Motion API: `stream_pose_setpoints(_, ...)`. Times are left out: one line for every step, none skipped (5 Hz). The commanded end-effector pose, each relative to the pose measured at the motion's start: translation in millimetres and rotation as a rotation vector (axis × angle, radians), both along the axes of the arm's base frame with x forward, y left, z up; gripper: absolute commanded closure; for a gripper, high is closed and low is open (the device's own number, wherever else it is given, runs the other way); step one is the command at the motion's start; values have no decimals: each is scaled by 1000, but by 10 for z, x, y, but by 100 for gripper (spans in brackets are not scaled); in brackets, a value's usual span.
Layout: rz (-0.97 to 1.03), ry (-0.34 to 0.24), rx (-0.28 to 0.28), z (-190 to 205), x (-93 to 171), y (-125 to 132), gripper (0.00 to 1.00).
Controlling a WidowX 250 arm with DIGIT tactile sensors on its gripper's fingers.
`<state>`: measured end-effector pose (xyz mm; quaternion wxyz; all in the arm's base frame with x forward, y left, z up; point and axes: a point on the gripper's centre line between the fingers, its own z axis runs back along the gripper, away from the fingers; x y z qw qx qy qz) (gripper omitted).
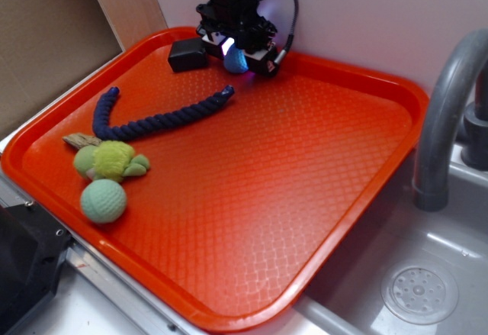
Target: Grab the blue ball.
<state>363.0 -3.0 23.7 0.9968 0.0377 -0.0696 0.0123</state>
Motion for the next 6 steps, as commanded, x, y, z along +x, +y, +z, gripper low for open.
stream_pose_setpoints(-76,-177,-147,980,-523,55,100)
stream_pose_setpoints(-132,-218,-230,1419,-872,56,100)
stream_pose_setpoints(-145,-141,-188,1792,-1129,-81,100)
stream_pose_setpoints(-224,26,-87,2088,-1567,-251,100)
stream_pose_setpoints(-238,93,-38,2168,-1673,-329,100)
stream_pose_setpoints(-247,78,-36,2100,-1598,-326,100)
